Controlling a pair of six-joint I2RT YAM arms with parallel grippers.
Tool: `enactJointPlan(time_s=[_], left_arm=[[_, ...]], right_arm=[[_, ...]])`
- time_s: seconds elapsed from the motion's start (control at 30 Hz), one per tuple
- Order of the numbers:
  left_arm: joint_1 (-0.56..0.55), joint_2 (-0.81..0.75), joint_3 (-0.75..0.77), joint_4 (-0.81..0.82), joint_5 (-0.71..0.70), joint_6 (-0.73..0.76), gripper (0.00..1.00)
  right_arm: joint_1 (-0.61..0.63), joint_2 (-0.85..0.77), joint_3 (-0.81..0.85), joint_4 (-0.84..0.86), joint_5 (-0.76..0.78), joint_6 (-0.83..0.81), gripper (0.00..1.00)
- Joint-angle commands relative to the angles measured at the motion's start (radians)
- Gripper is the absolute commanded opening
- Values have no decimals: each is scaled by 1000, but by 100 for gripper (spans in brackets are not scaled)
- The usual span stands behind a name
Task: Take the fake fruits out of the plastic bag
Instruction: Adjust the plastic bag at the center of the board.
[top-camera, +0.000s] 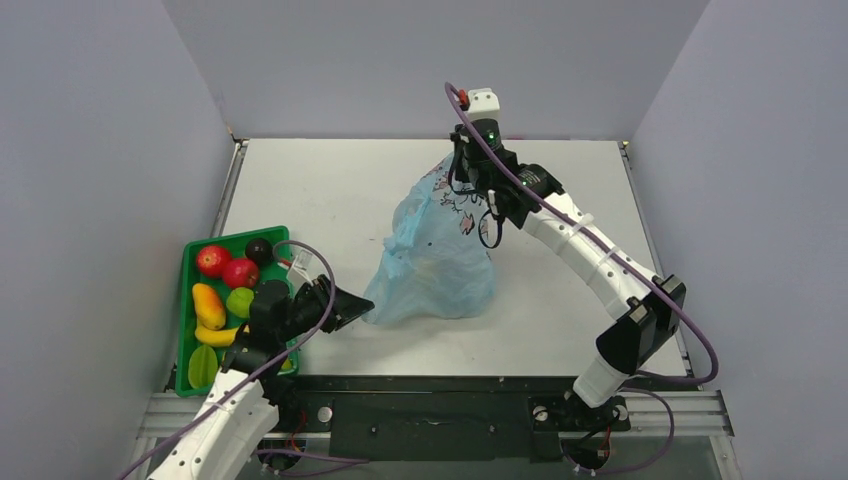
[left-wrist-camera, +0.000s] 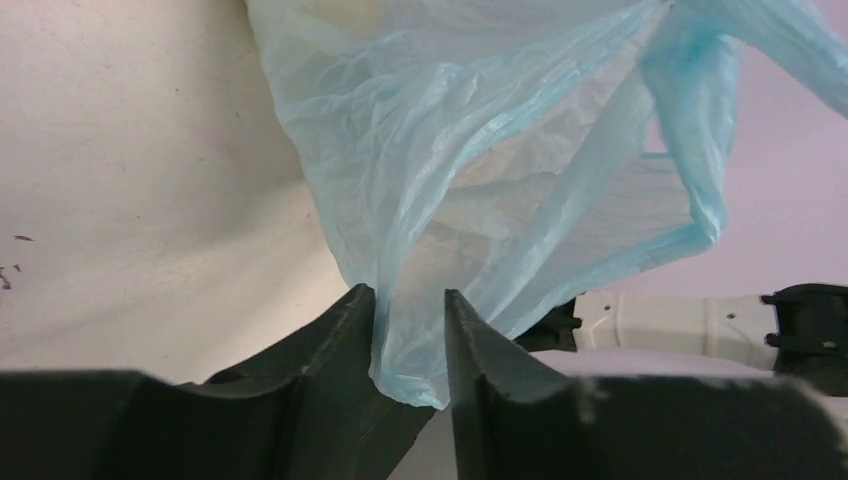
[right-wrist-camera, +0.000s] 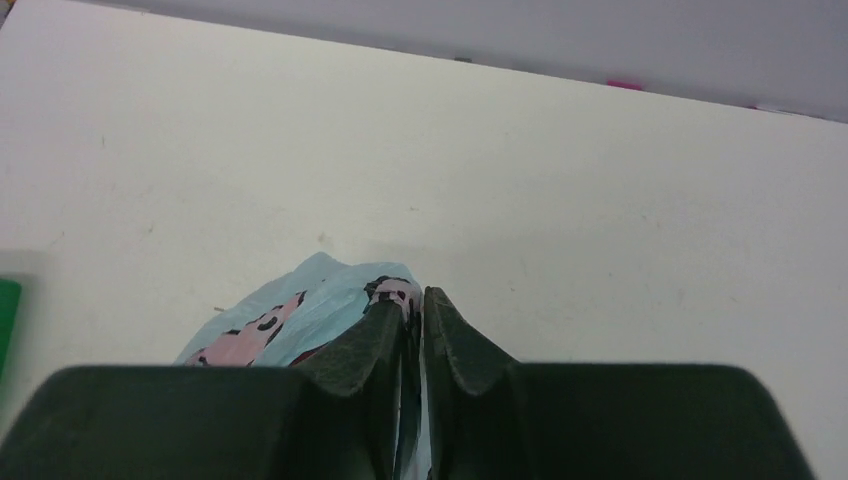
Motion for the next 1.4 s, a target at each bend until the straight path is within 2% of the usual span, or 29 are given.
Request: enactJointPlan(time_s=[0.0,0.07,0.13,0.27,0.33,0.37,0.4,0.43,0.5,0.6,0.7,0.8,0.97,1.2,1.27,1.33,1.37], left_arm=[[6,30,146,-114,33,122,34],[6,39,252,-205,15,209,42],[6,65,346,-291,-10,296,47],[-19,171,533,-392,-33,430,48],[-92,214,613,-421,-138,470,48],[-131,230,635,-427,-188,488,49],[-216,258,681,-435,-302,498,50],[-312,276,704,-439,-357,513,51],[-437,338,769,-465,-509,533,52],[-566,449,851,-509,-685,548,52],[-664,521,893,-515,-788,552,52],[-695,596,938,-518,-857,562,52],[-708,683,987,-552,-951,588,51],[-731,725,1023,-561,-951,622,50],[-731,741,1034,-567,-957,642,45],[-725,768,1051,-590,-976,655,36],[-720,790,1067,-617,-995,653,26]], right_arm=[[37,-24,-48,-47,-75,8,16],[58,-52,-109,-63,-54,6,33],[81,-87,-167,-86,-10,1,43],[114,-185,-260,-109,49,14,55],[120,-231,-286,-112,39,30,58],[122,-246,-298,-113,31,36,59],[123,-274,-303,-116,20,48,60],[124,-287,-317,-117,18,56,60],[126,-325,-337,-118,14,85,62],[126,-373,-368,-119,35,201,66],[125,-415,-433,-125,59,367,68],[125,-450,-511,-99,25,564,69],[128,-527,-696,28,-33,743,69],[136,-536,-761,98,-47,810,69],[143,-533,-760,100,-37,823,69],[155,-533,-761,105,-21,838,69],[169,-533,-759,107,-14,844,69]])
